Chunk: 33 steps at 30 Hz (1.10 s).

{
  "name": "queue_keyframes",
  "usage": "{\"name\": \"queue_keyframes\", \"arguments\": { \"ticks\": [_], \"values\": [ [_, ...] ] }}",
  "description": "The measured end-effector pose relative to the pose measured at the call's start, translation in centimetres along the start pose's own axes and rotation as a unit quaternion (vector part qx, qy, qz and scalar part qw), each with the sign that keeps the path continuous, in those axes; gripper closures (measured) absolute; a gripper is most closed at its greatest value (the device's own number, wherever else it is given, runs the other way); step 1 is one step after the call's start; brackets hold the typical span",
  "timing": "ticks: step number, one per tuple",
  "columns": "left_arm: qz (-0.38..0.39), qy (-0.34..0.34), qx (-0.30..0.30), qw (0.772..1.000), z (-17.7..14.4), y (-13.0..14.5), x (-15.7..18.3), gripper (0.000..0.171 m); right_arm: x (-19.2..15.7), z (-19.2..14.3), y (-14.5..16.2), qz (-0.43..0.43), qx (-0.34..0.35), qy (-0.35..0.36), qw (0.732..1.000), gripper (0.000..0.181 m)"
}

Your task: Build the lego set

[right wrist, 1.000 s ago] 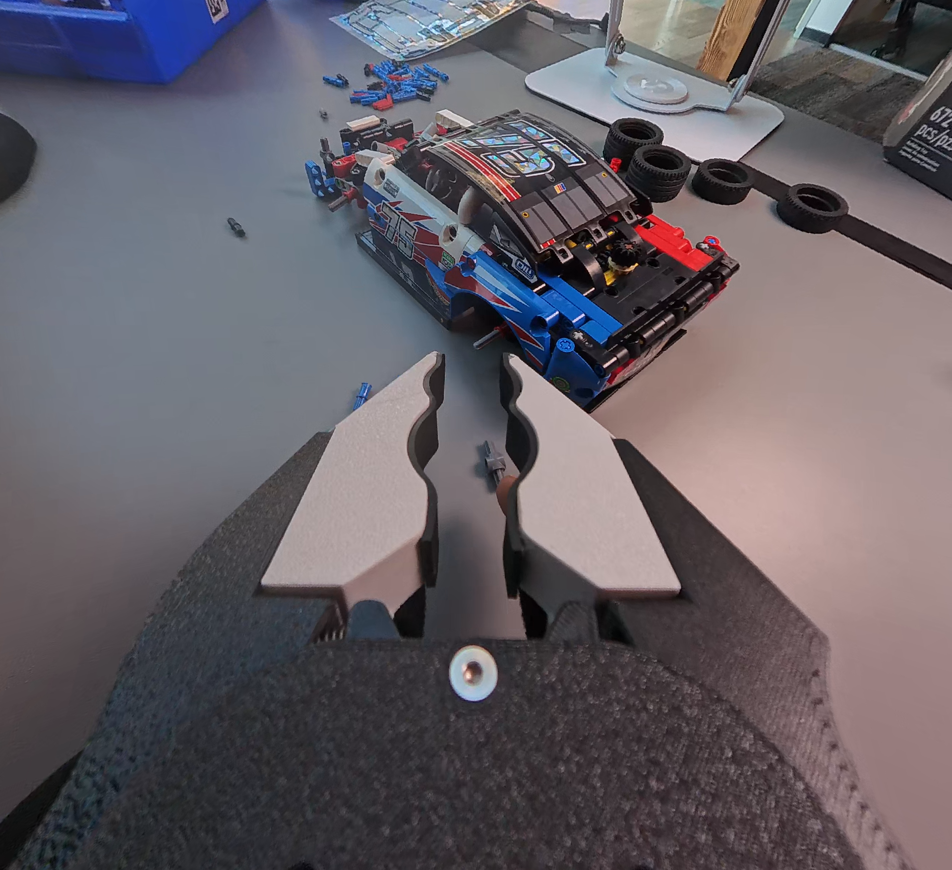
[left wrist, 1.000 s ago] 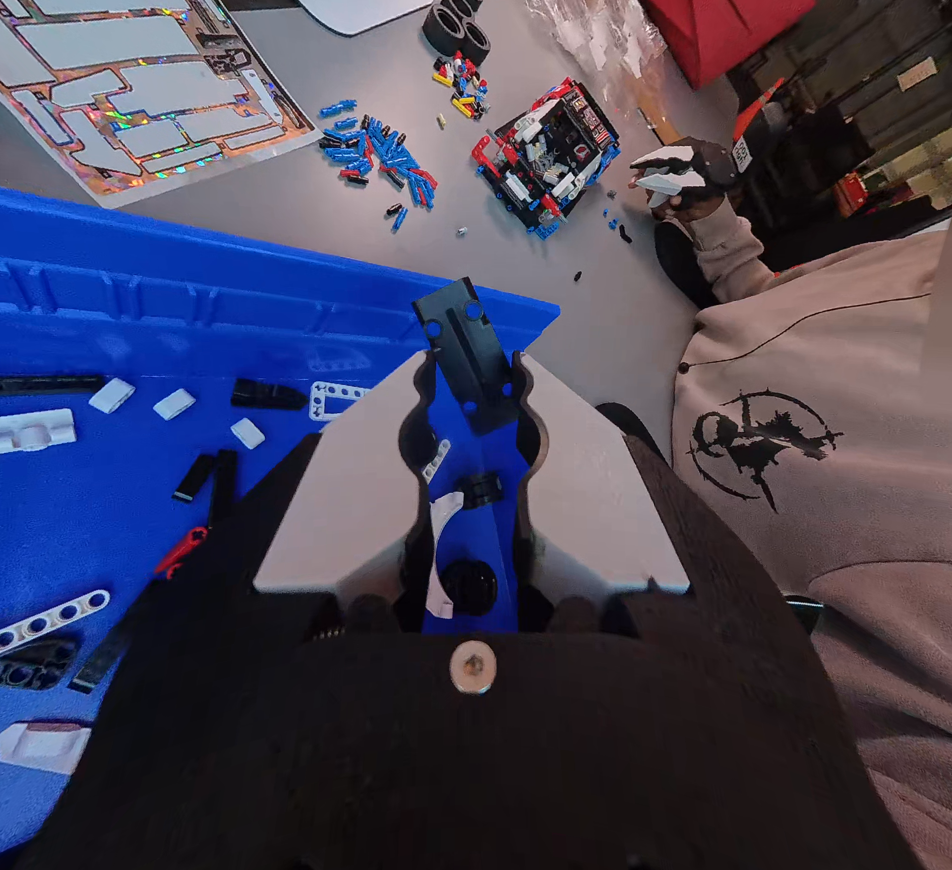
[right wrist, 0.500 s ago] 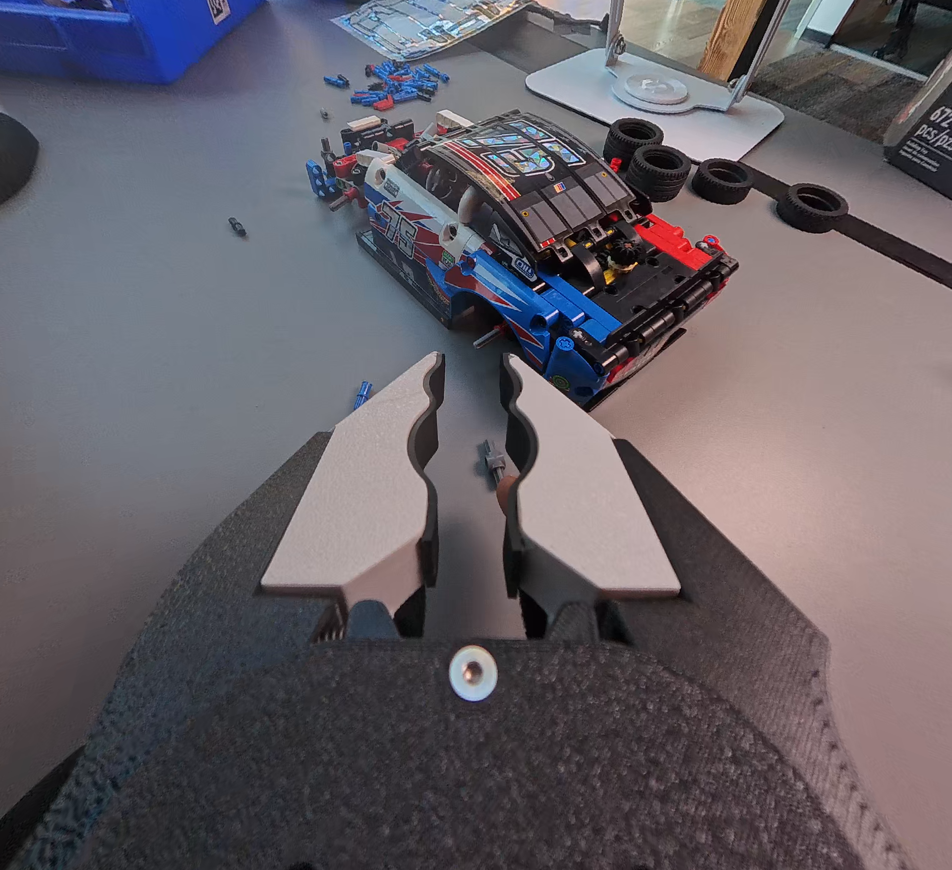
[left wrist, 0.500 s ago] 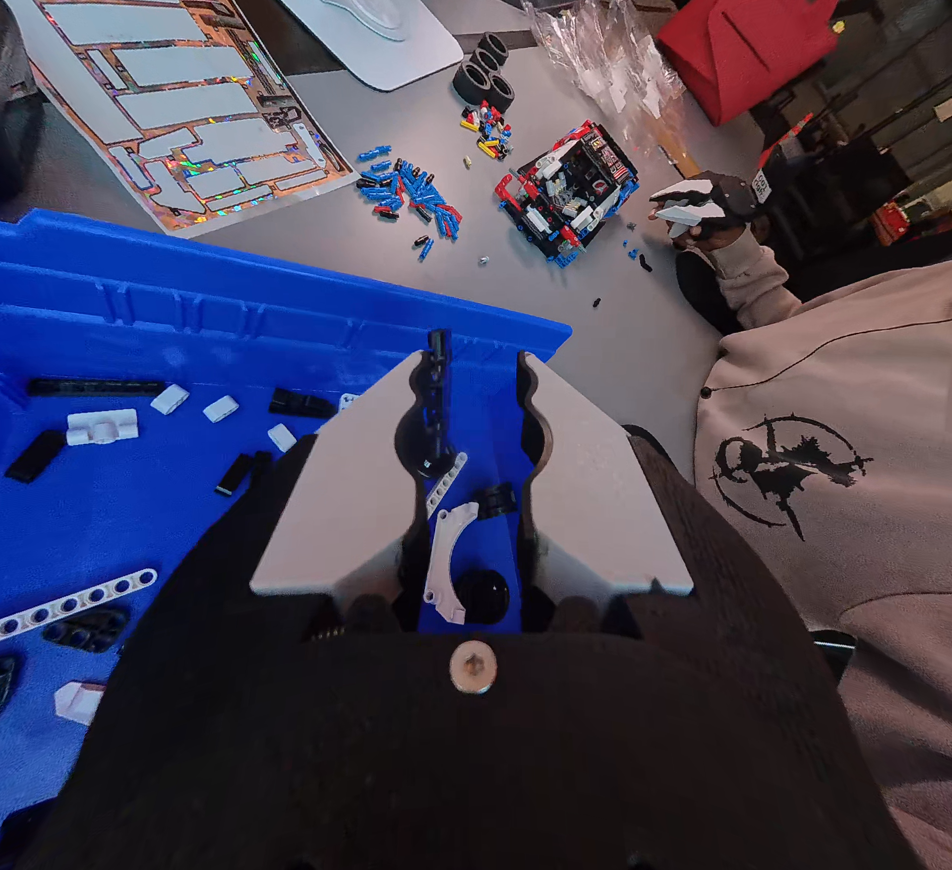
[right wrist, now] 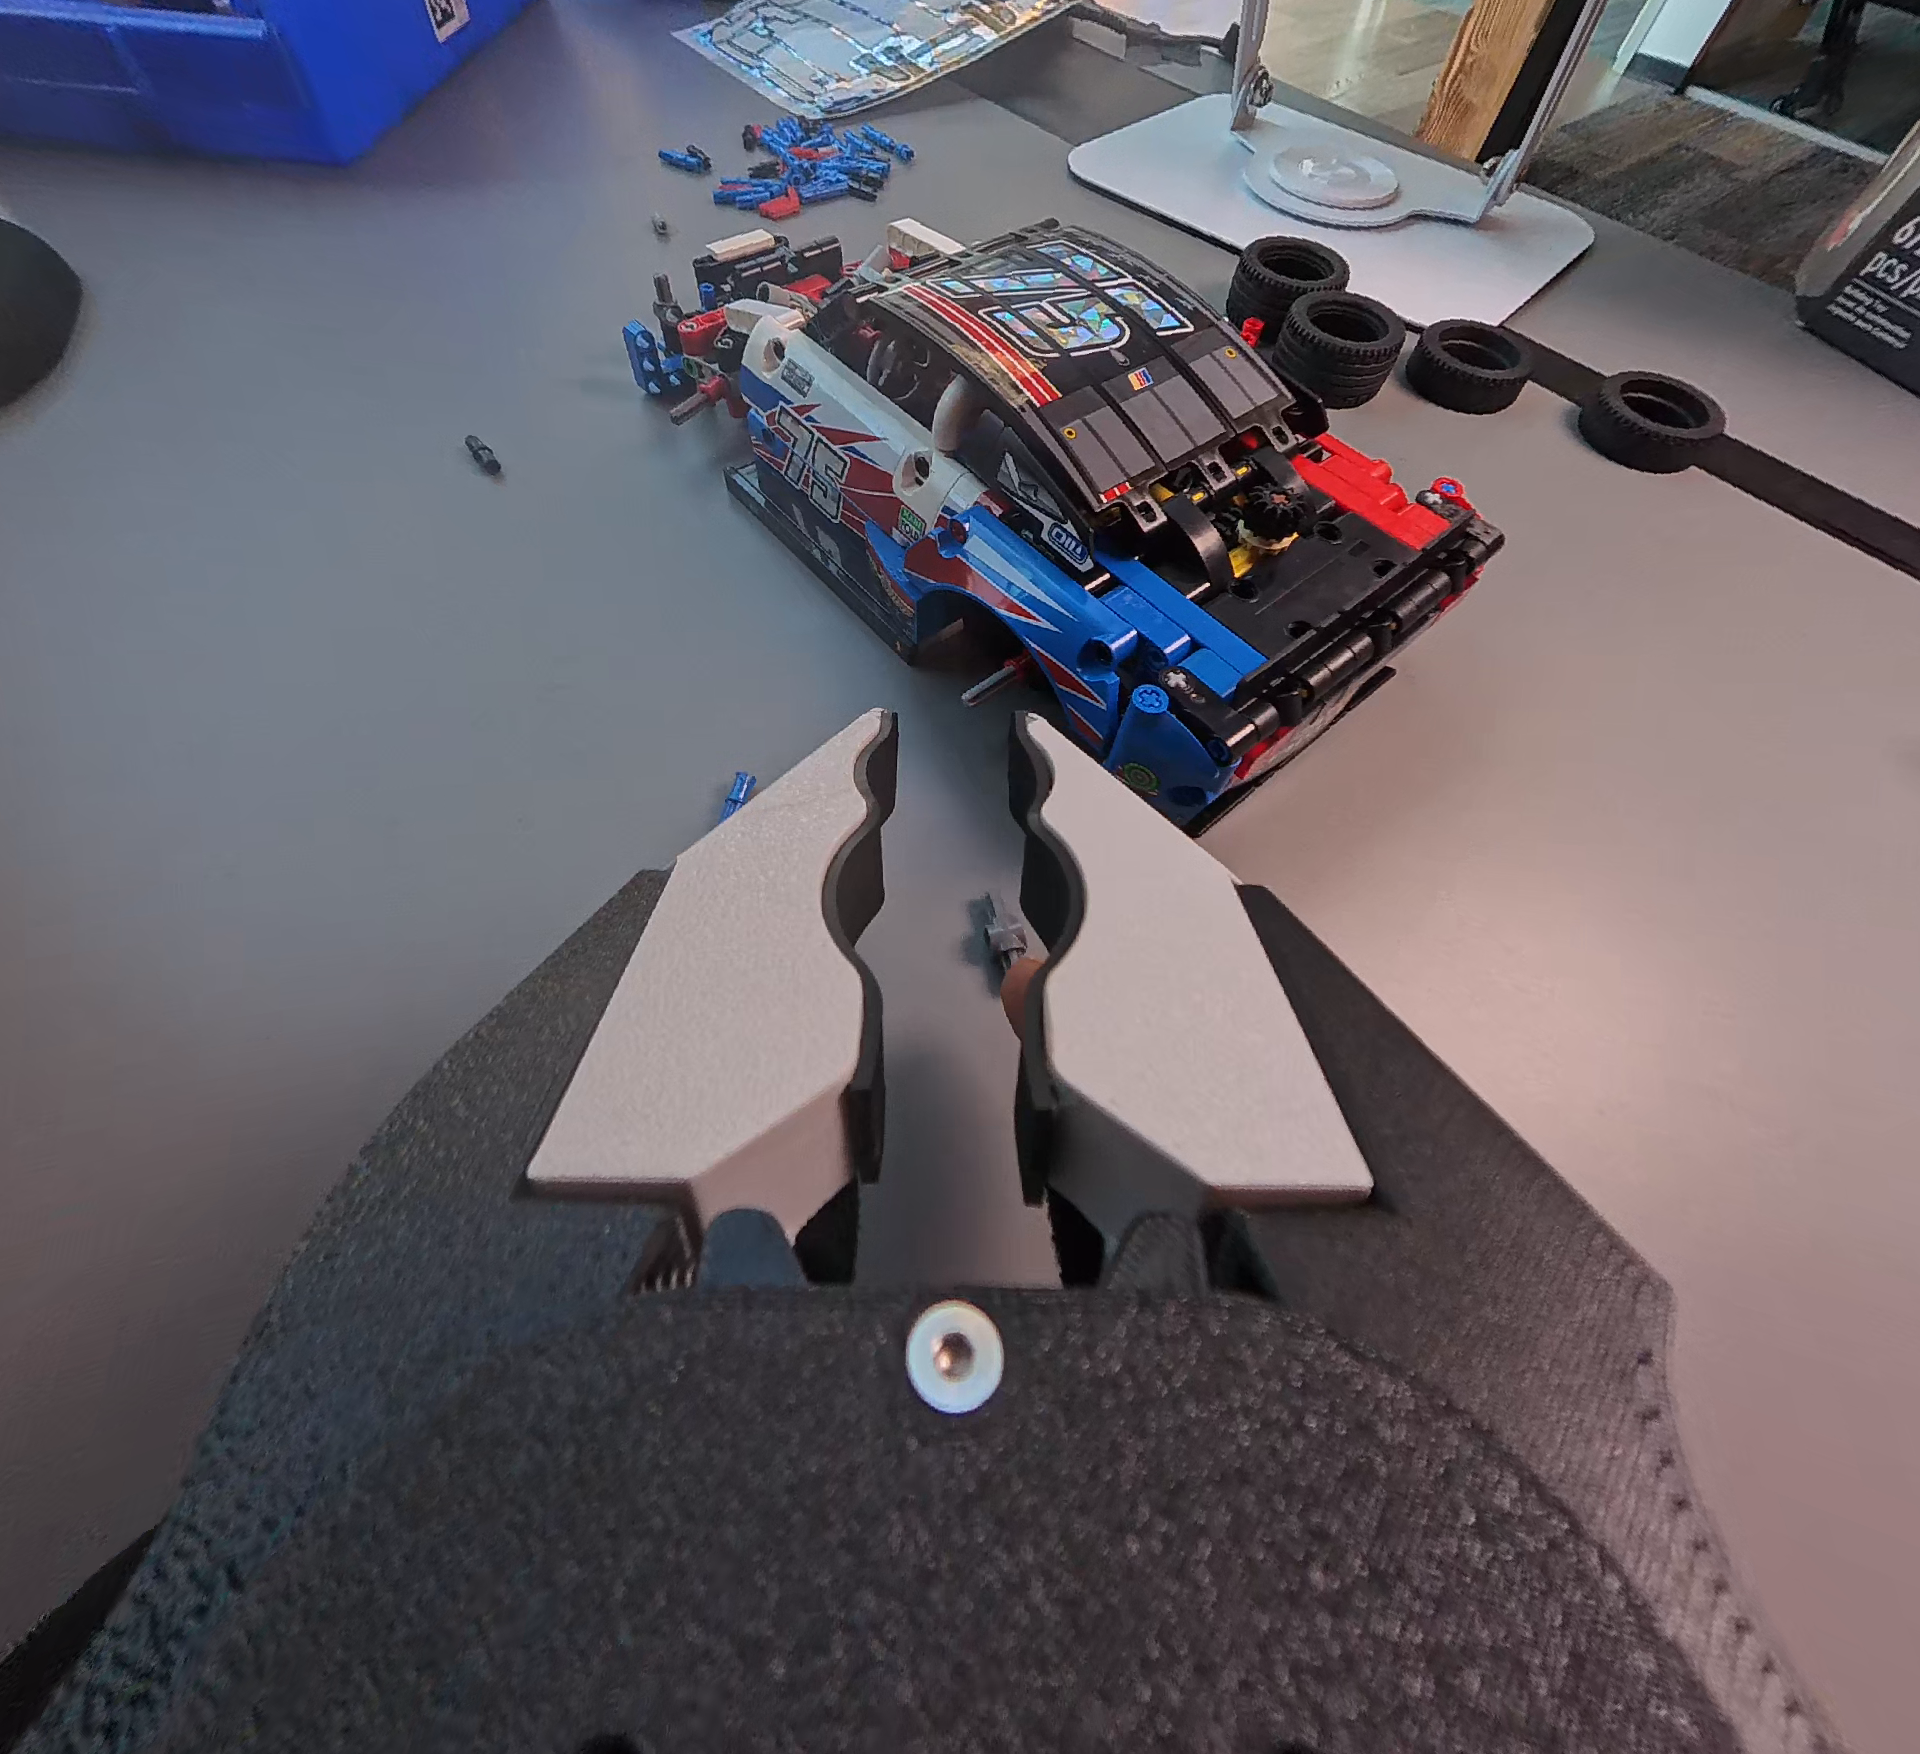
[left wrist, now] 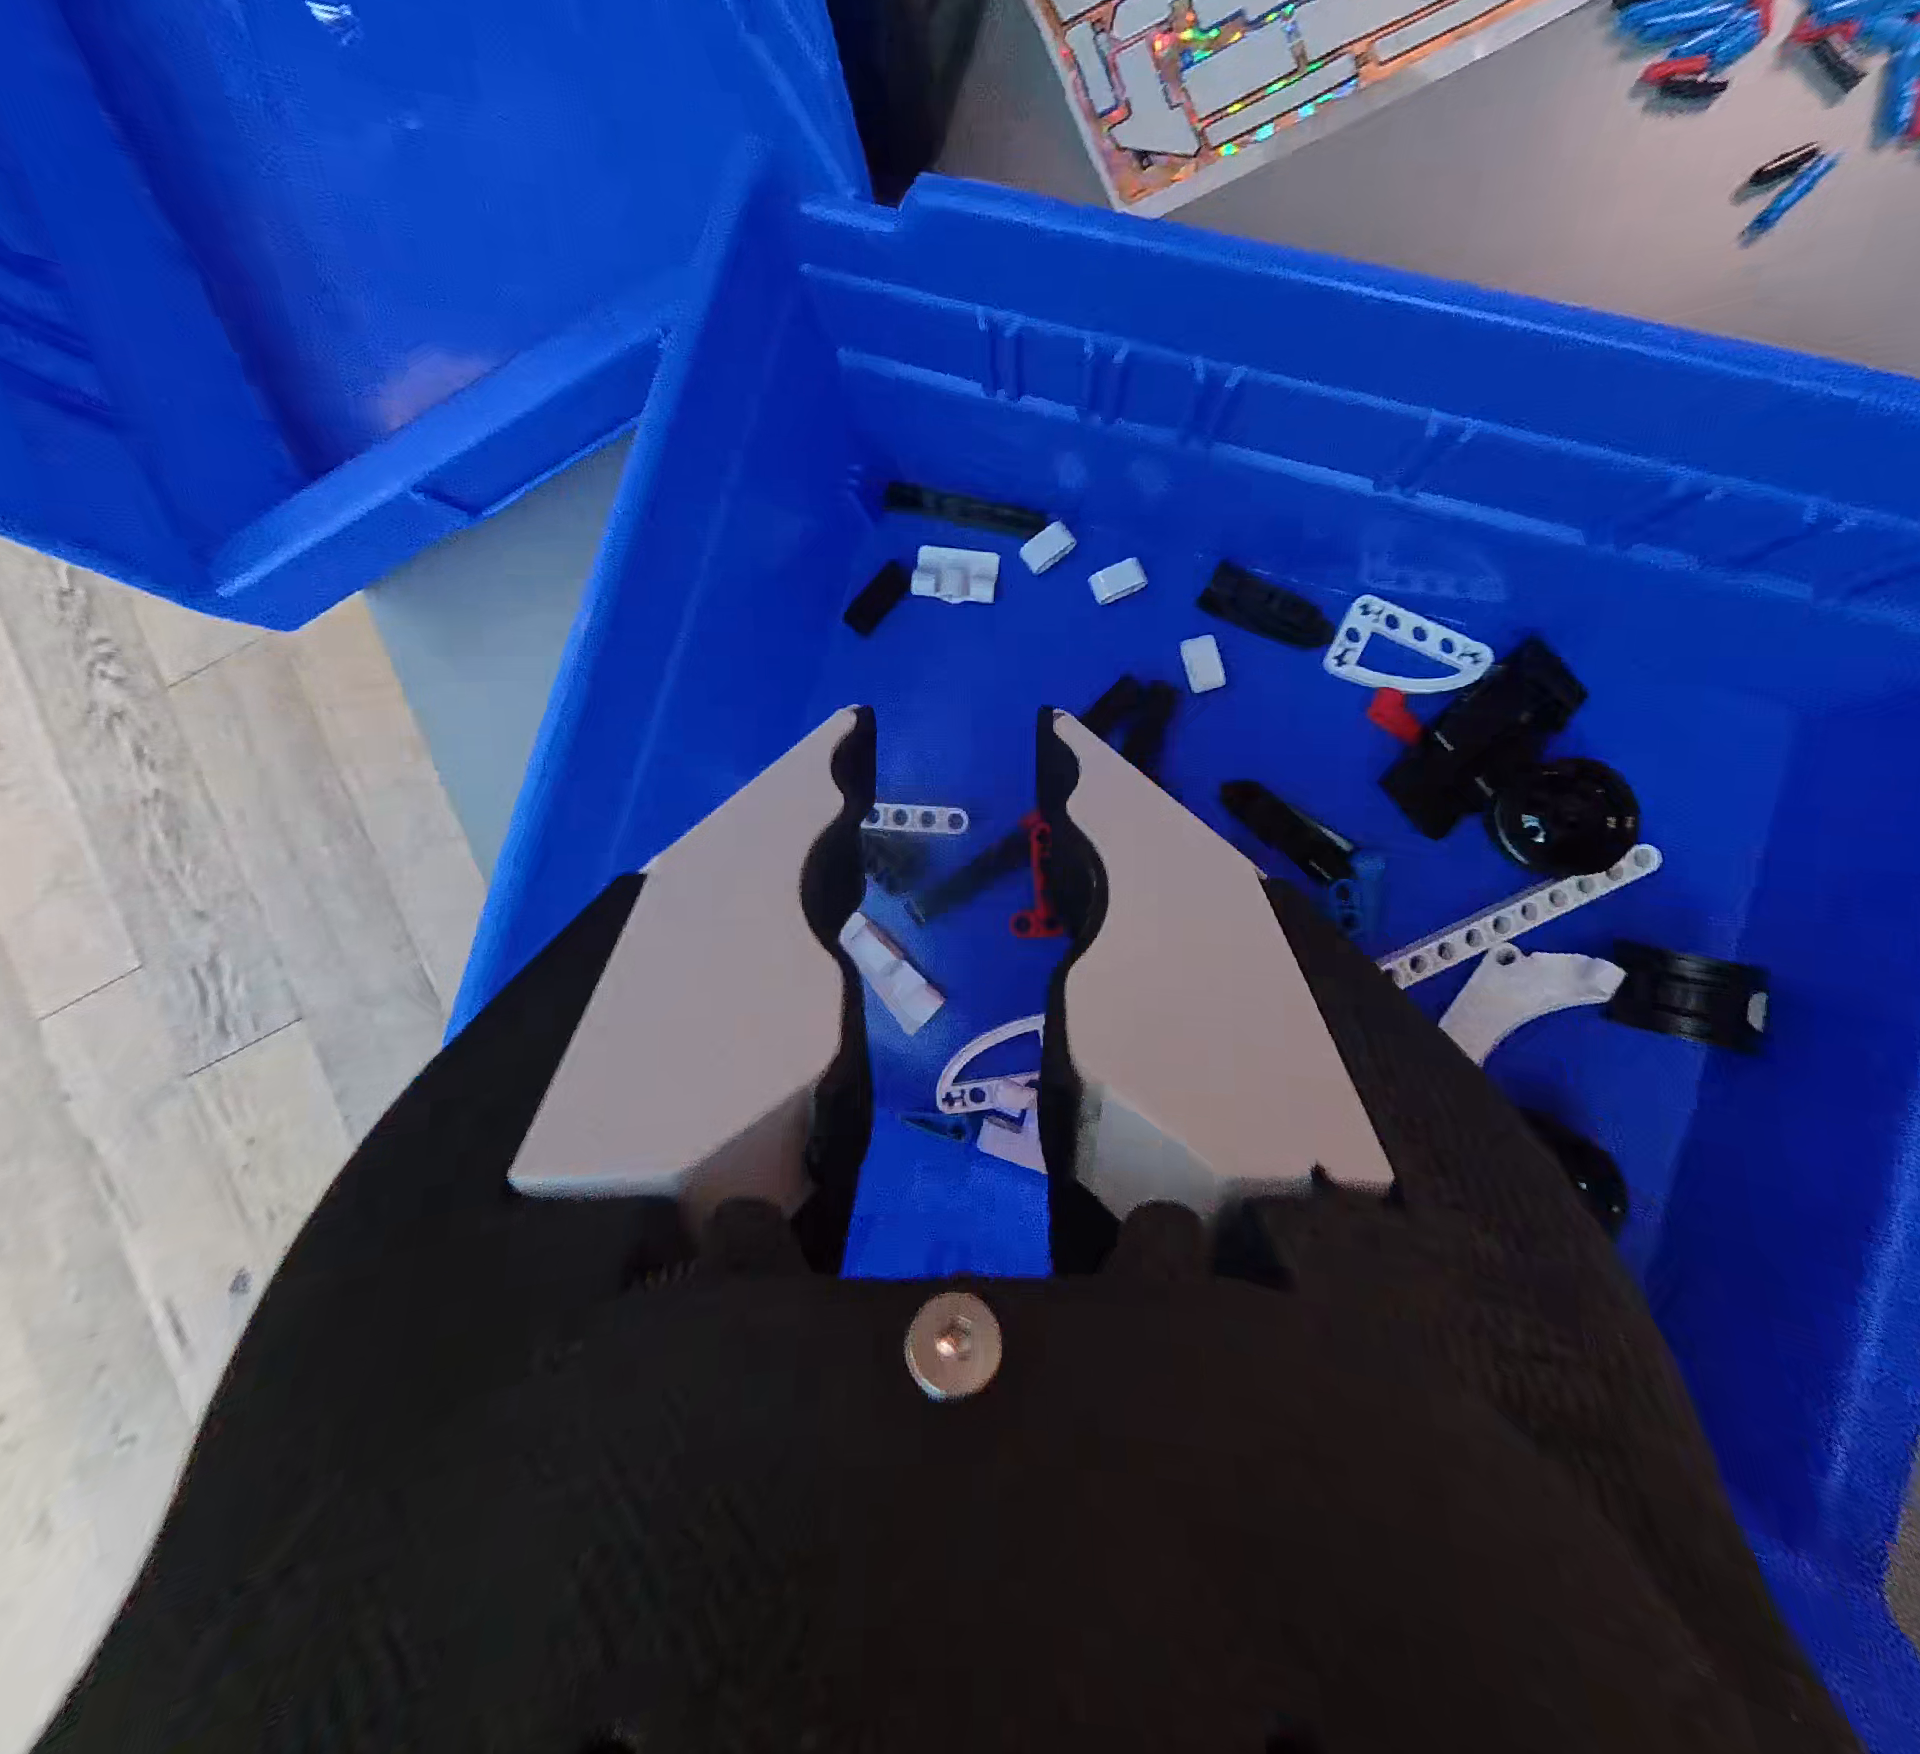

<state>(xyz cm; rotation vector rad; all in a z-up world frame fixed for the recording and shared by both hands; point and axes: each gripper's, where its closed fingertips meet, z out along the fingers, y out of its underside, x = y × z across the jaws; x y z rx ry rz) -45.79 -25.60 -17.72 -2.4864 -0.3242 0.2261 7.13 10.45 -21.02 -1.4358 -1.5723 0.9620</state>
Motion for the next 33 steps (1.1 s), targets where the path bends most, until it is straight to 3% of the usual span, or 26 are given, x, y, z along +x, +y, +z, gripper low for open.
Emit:
{"name": "queue_keyframes", "arguments": {
  "ticks": [6, 12, 17, 21, 25, 27, 33],
  "values": [
    [0.072, -0.114, -0.116, 0.984, 0.8, 2.6, -2.8, 0.139, 0.0, 0.1, 0.0, 0.000, -0.001, 0.000, 1.000, 0.163],
    [0.111, -0.090, -0.274, 0.951, 1.4, 7.0, -2.8, 0.130, 0.0, 0.0, 0.0, 0.001, 0.001, -0.001, 1.000, 0.163],
    [0.132, -0.052, -0.395, 0.908, 1.1, 10.5, -2.4, 0.122, 0.0, 0.0, 0.0, 0.002, 0.000, 0.000, 1.000, 0.163],
    [0.122, 0.048, -0.436, 0.890, 0.2, 11.6, 1.0, 0.122, 0.1, 0.1, 0.1, 0.004, 0.000, 0.002, 1.000, 0.163],
    [0.120, 0.095, -0.467, 0.871, -0.2, 12.6, 2.7, 0.122, 0.0, 0.3, 0.2, 0.004, -0.004, 0.001, 1.000, 0.163],
    [0.122, 0.124, -0.469, 0.866, 0.0, 13.0, 3.8, 0.134, 0.0, 0.3, 0.2, 0.004, -0.004, 0.001, 1.000, 0.162],
    [0.097, 0.183, -0.460, 0.864, -1.3, 12.3, 5.8, 0.125, 0.2, 0.2, 0.2, 0.006, -0.003, 0.003, 1.000, 0.163]
  ]
}}
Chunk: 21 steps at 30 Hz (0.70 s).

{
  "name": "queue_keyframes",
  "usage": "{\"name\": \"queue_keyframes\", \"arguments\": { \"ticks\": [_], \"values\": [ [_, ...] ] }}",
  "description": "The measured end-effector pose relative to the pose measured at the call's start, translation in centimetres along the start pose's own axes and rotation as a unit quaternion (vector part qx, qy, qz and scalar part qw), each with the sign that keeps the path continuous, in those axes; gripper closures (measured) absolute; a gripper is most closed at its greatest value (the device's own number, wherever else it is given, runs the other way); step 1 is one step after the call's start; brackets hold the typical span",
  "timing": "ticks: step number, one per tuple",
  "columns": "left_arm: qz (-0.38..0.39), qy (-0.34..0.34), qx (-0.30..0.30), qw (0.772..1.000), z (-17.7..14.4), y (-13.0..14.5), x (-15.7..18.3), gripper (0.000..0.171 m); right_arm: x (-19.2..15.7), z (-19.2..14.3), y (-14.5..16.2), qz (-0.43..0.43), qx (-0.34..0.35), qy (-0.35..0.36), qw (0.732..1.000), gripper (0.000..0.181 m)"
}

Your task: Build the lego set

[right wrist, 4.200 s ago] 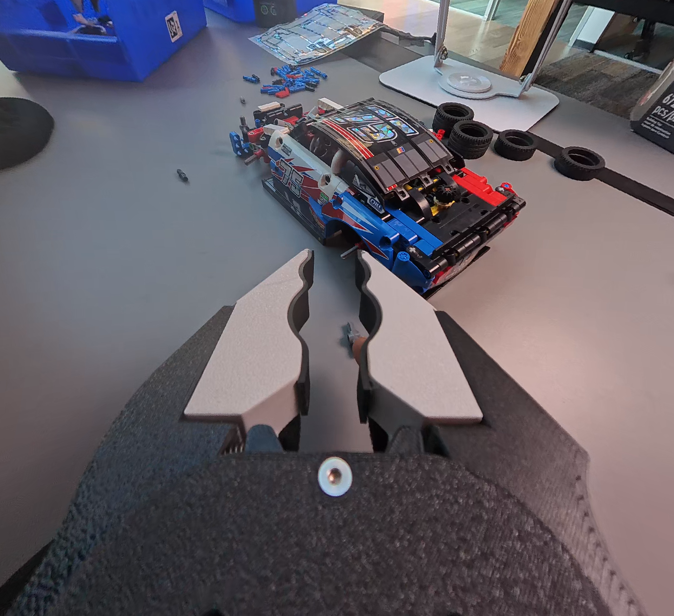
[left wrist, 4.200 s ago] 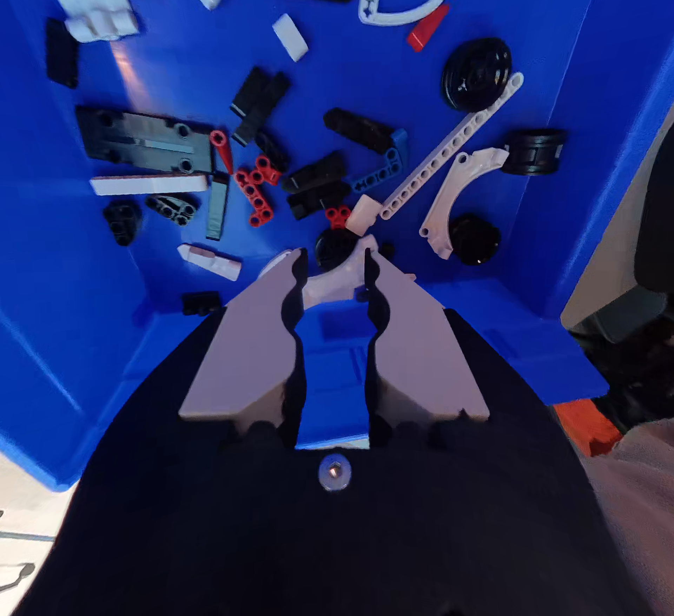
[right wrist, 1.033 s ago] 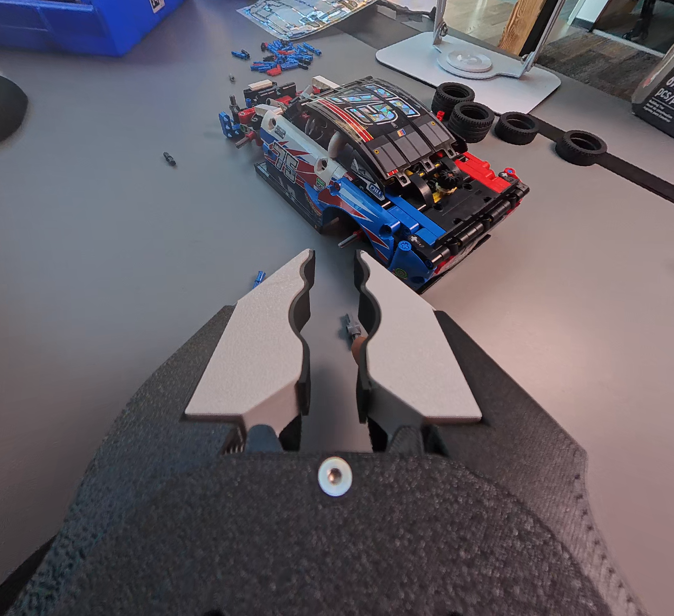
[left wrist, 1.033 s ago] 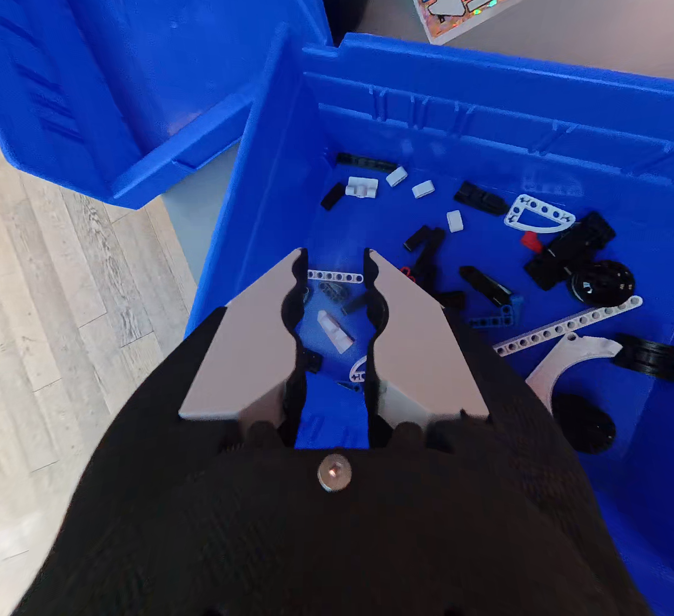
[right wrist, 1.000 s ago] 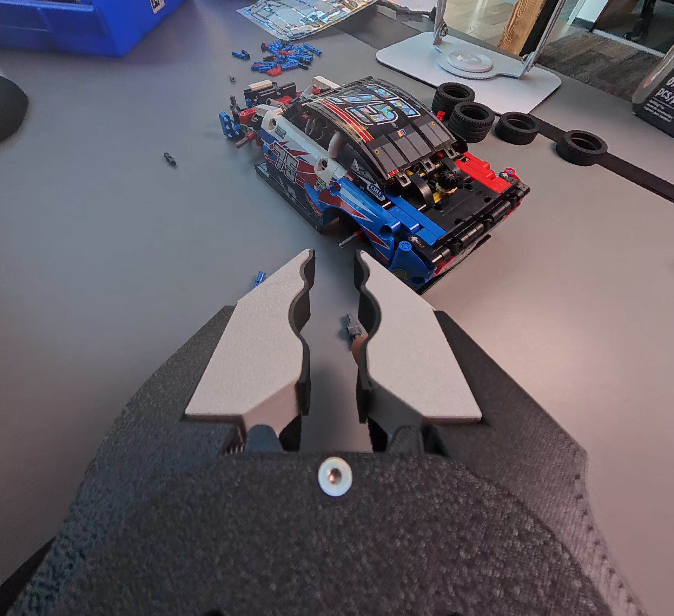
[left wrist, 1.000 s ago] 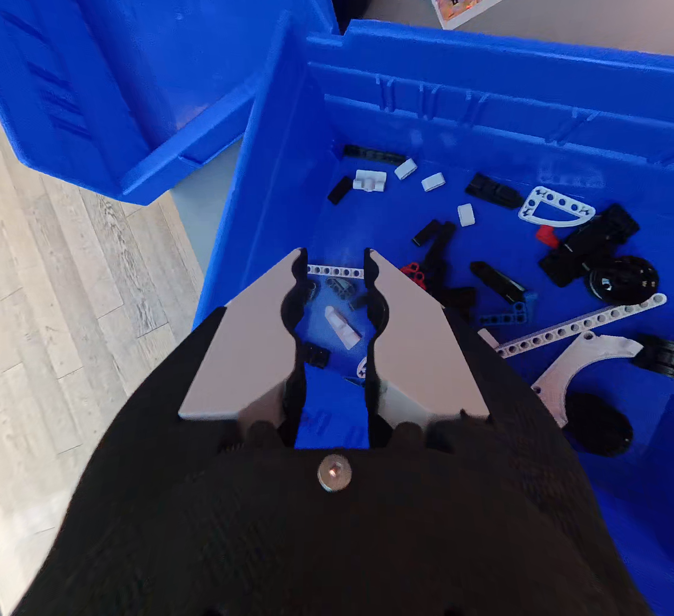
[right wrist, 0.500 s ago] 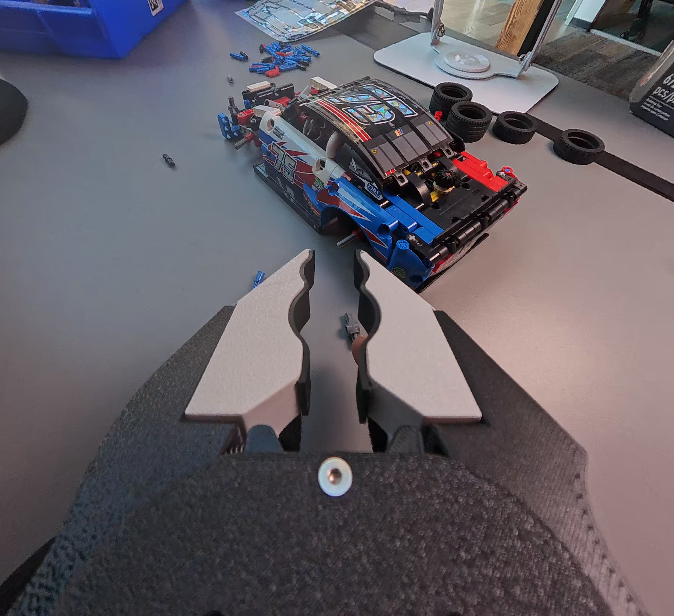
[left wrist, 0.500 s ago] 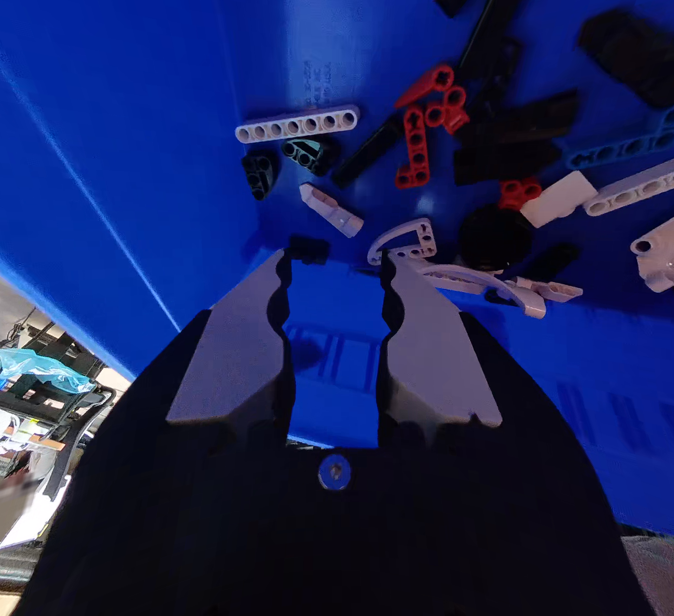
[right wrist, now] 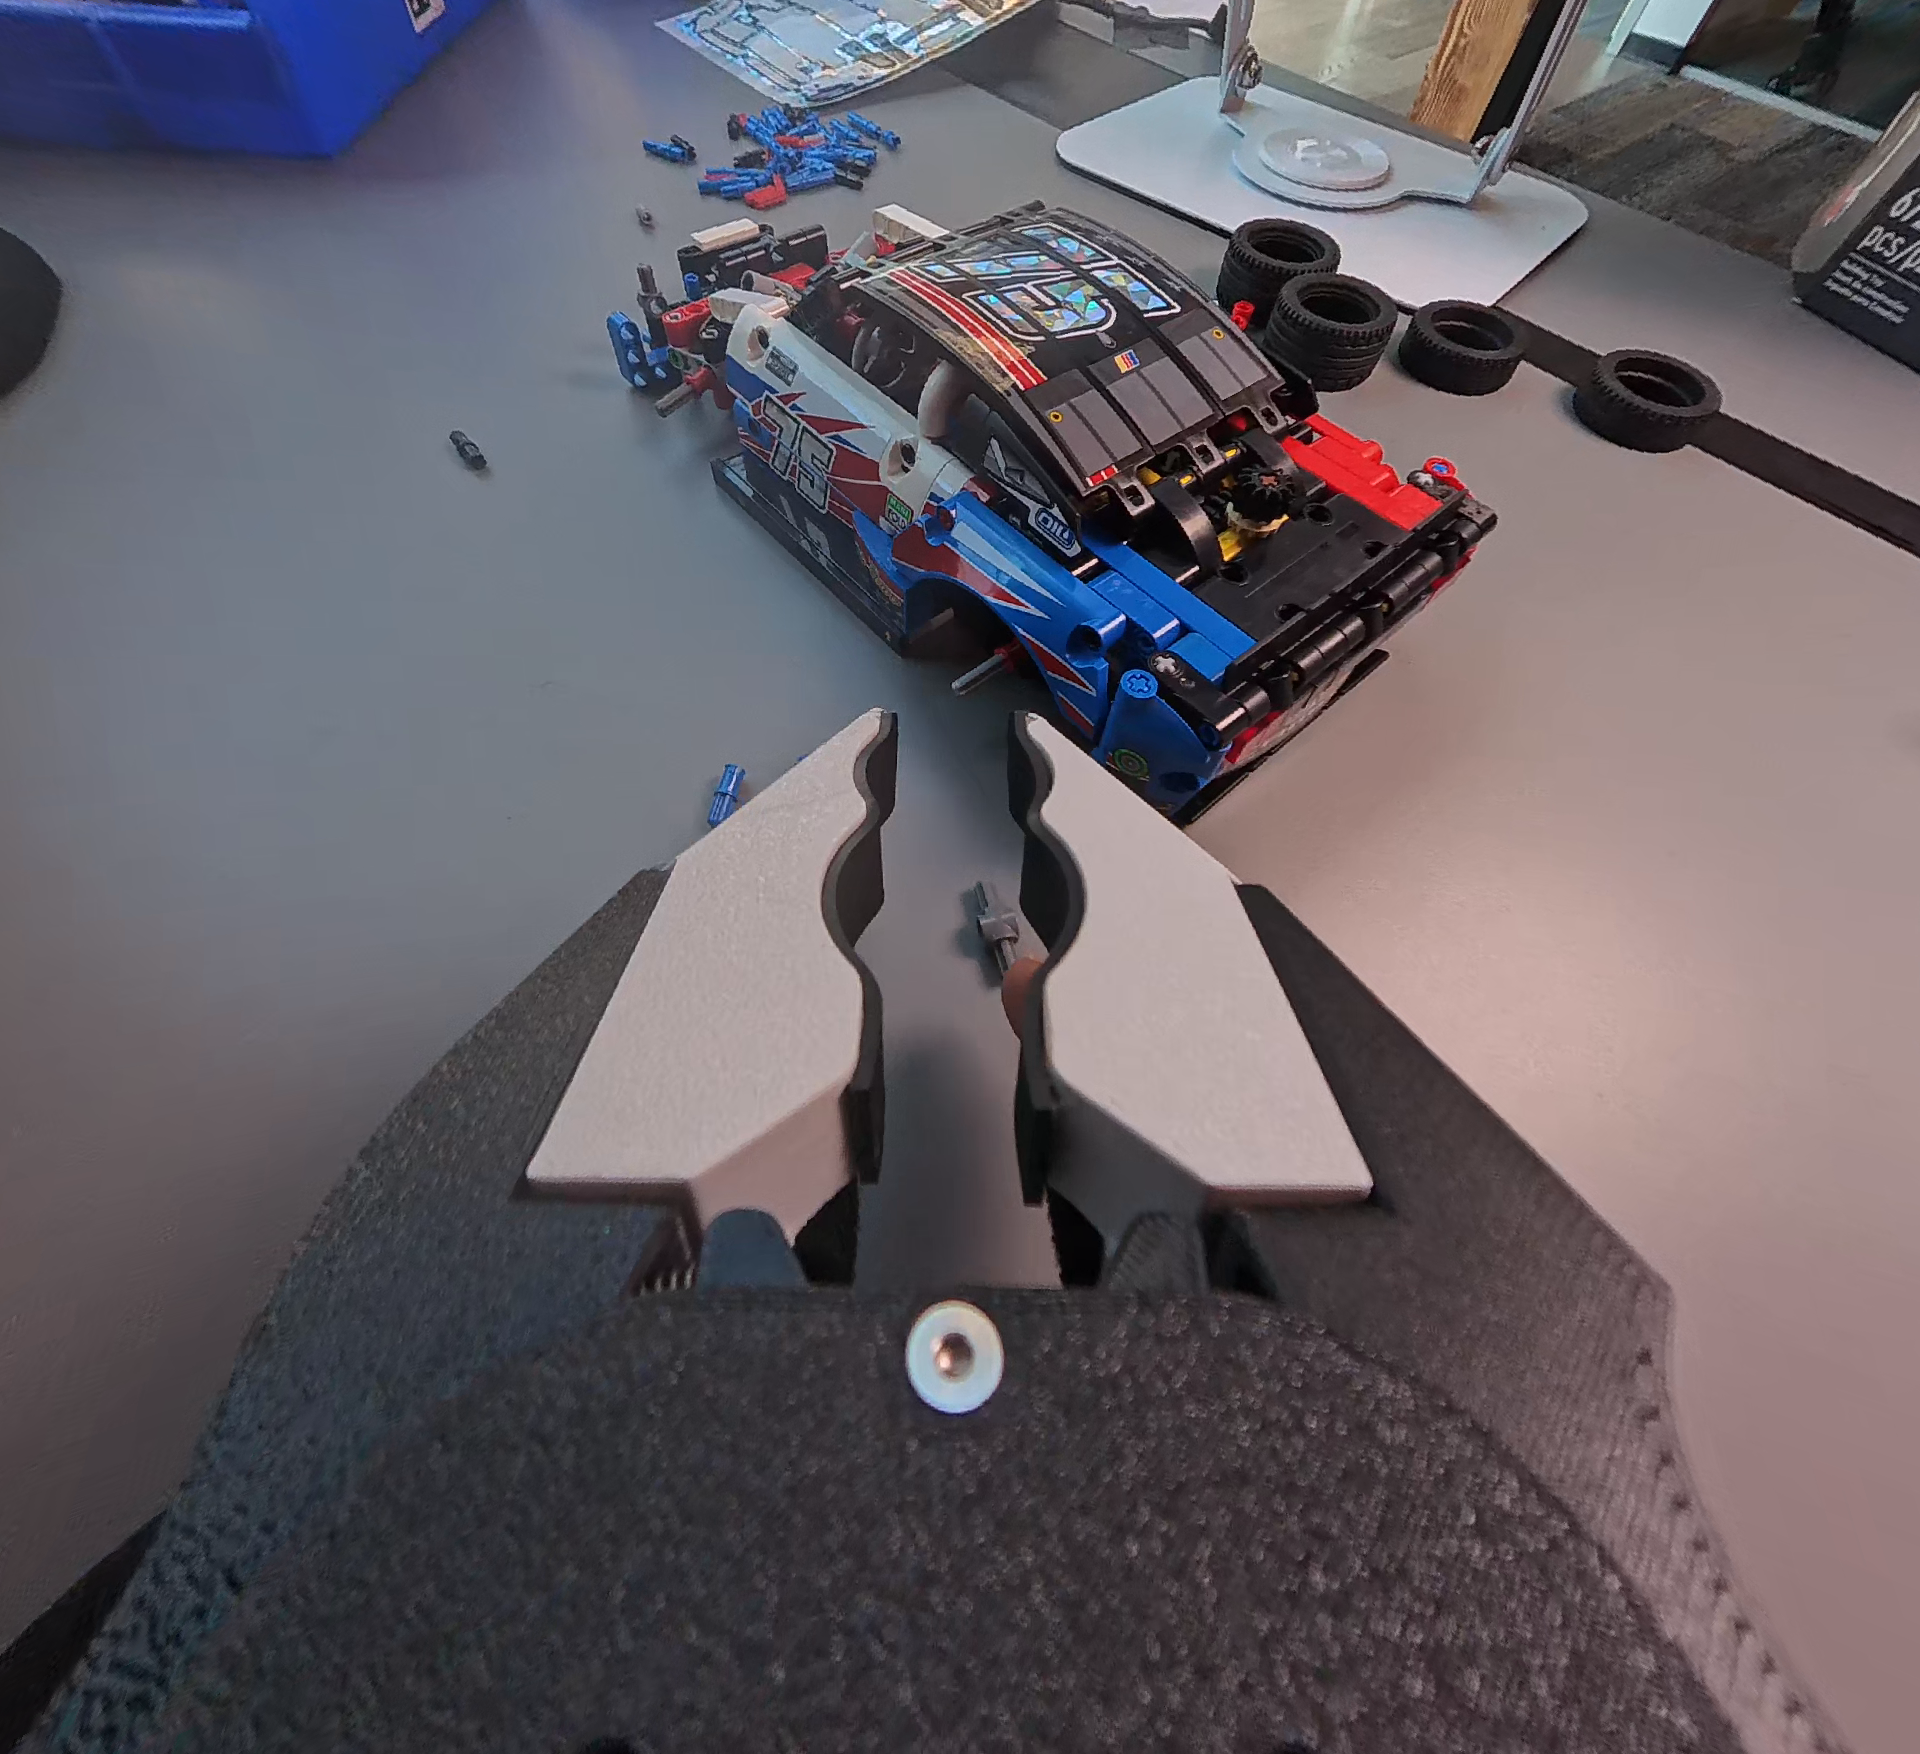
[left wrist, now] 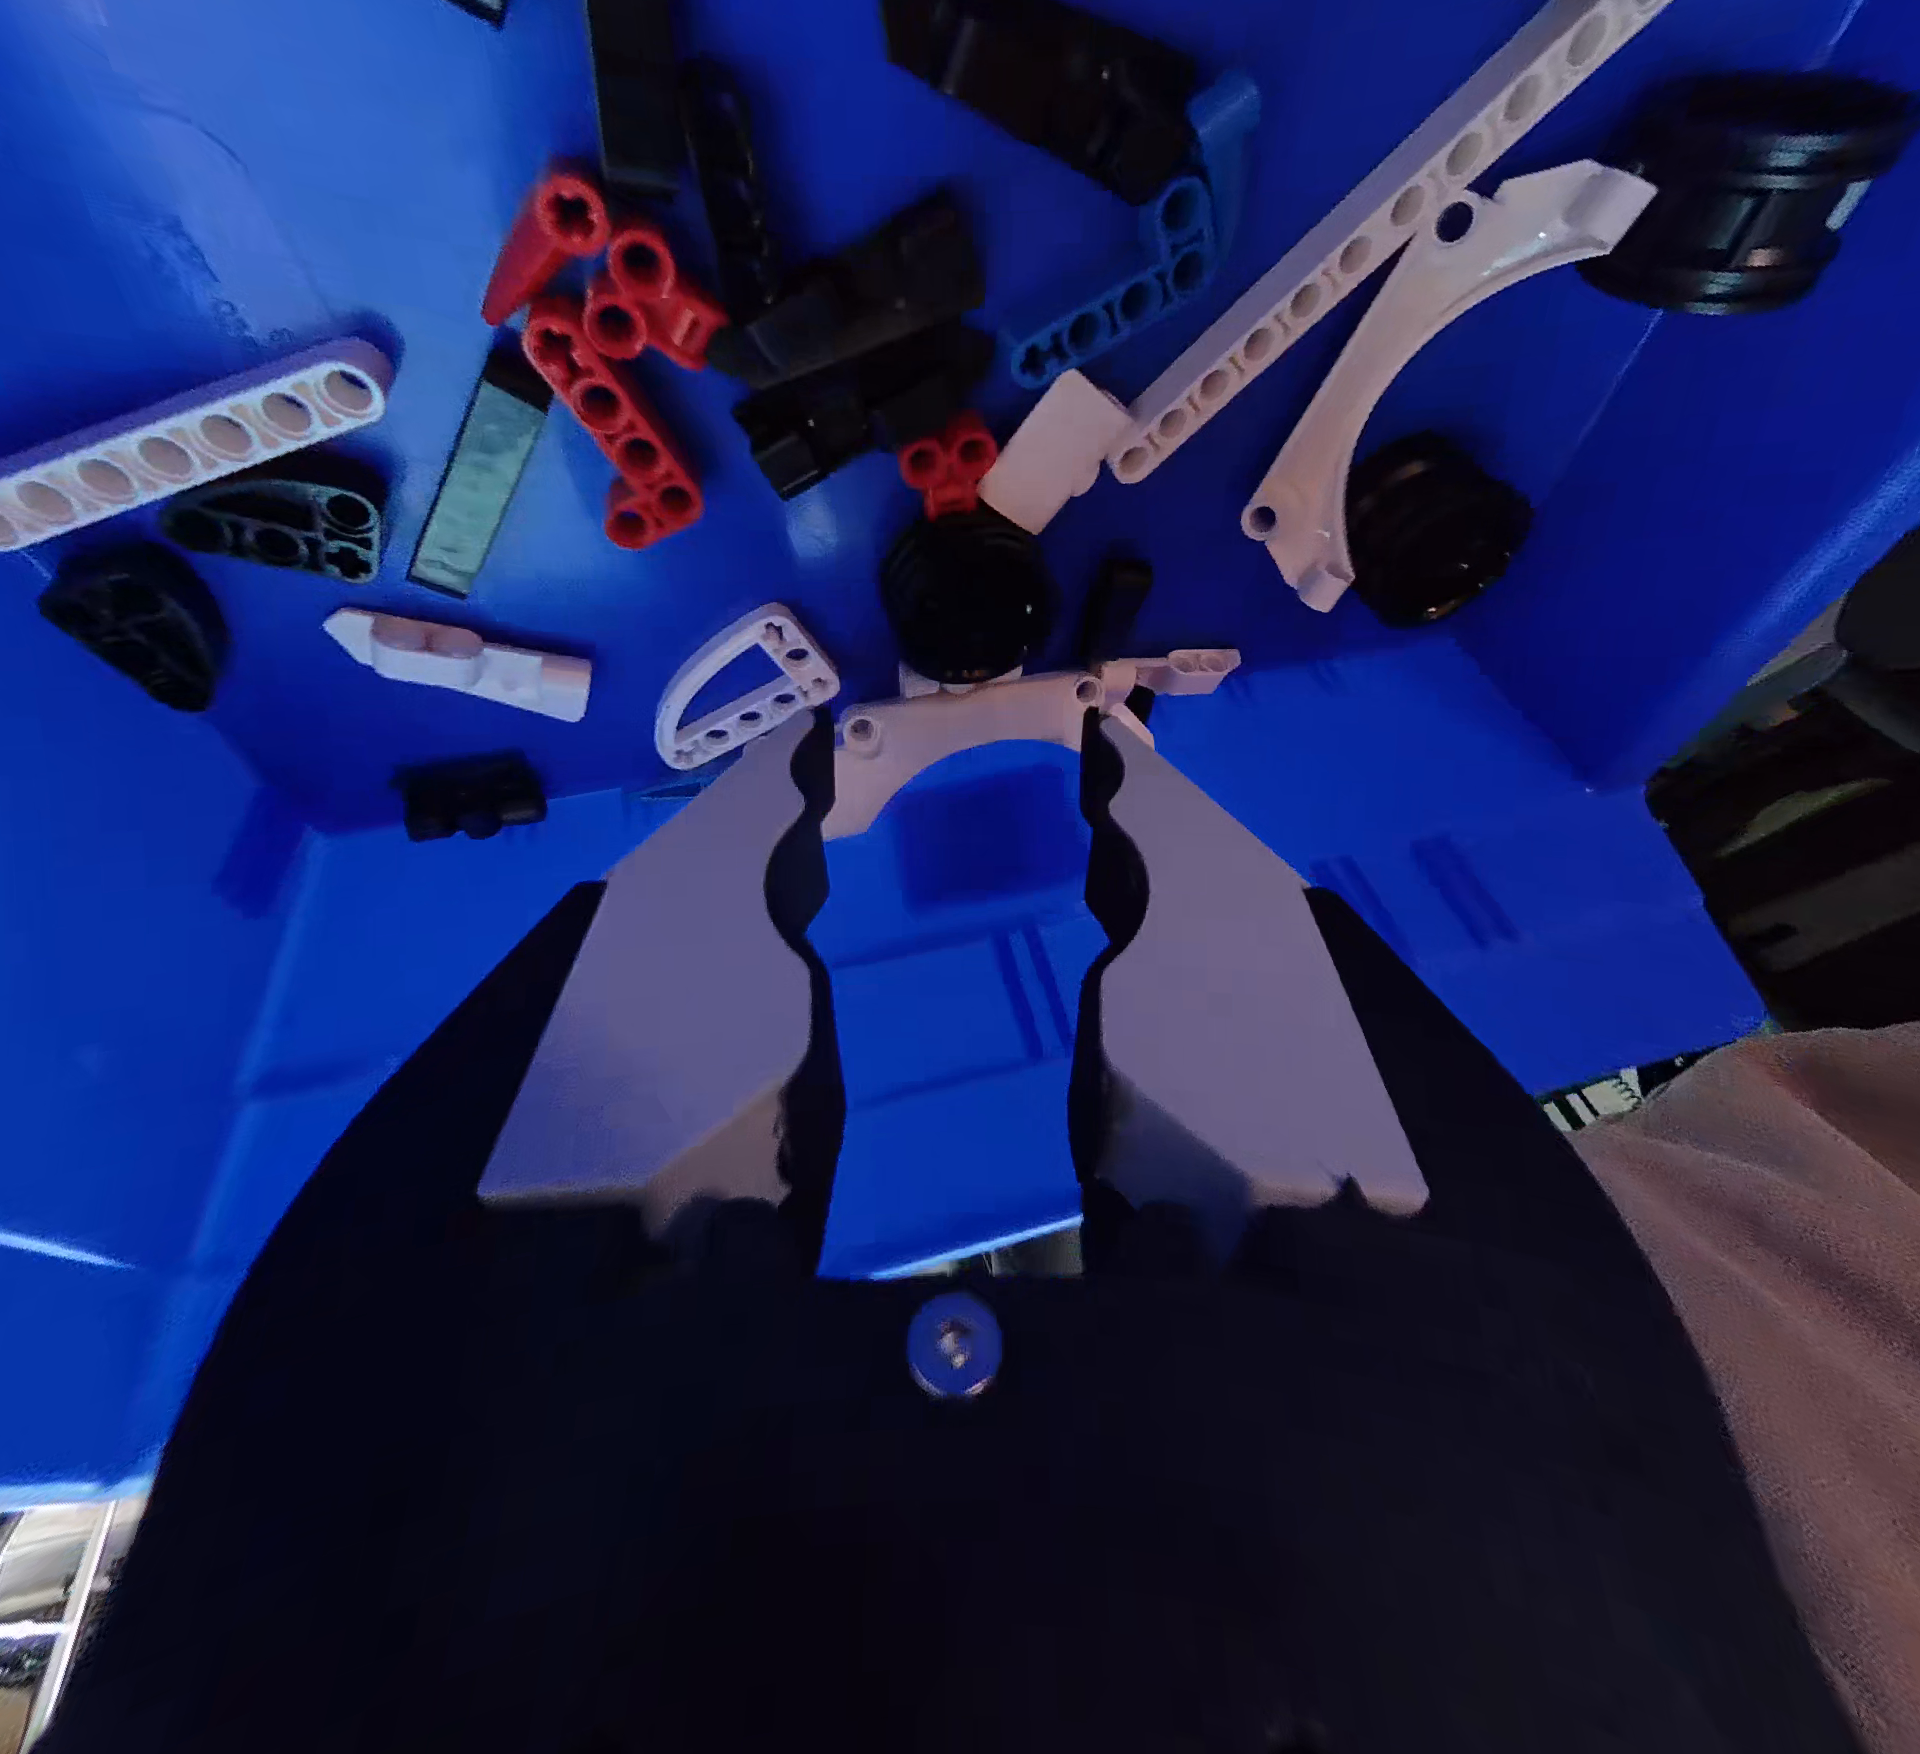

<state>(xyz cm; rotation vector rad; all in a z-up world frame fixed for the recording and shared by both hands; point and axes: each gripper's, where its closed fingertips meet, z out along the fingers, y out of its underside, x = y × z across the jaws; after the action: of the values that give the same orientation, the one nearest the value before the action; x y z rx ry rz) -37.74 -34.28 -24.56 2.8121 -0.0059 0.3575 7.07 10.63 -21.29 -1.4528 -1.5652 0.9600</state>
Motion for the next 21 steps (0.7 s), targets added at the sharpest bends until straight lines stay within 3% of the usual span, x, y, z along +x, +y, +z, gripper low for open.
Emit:
{"name": "queue_keyframes", "arguments": {
  "ticks": [4, 8, 11, 13, 14, 16, 21],
  "values": [
    [0.017, -0.008, -0.013, 1.000, -0.3, 1.0, 0.5, 0.114, 0.0, 0.1, 0.2, 0.001, -0.003, -0.001, 1.000, 0.162],
    [0.047, -0.066, -0.069, 0.994, 0.8, 1.5, -0.2, 0.115, 0.0, 0.2, 0.3, 0.001, -0.006, -0.002, 1.000, 0.162],
    [0.049, -0.057, -0.091, 0.993, 1.4, 1.5, 0.2, 0.112, 0.0, 0.2, 0.3, 0.000, -0.006, 0.000, 1.000, 0.163],
    [0.028, -0.060, -0.055, 0.996, 0.8, 0.3, -0.1, 0.130, 0.1, 0.1, 0.2, 0.001, -0.004, 0.002, 1.000, 0.163],
    [0.023, -0.064, -0.020, 0.998, 0.2, -0.7, -0.4, 0.151, 0.1, 0.0, 0.2, 0.001, -0.003, 0.002, 1.000, 0.163],
    [0.034, -0.047, 0.029, 0.998, -0.9, -1.8, 0.0, 0.170, 0.1, 0.0, 0.1, 0.000, -0.002, 0.003, 1.000, 0.163],
    [0.051, -0.094, 0.050, 0.993, -2.1, -1.8, -1.0, 0.169, 0.2, -0.1, 0.1, 0.001, -0.002, 0.004, 1.000, 0.163]
  ]
}}
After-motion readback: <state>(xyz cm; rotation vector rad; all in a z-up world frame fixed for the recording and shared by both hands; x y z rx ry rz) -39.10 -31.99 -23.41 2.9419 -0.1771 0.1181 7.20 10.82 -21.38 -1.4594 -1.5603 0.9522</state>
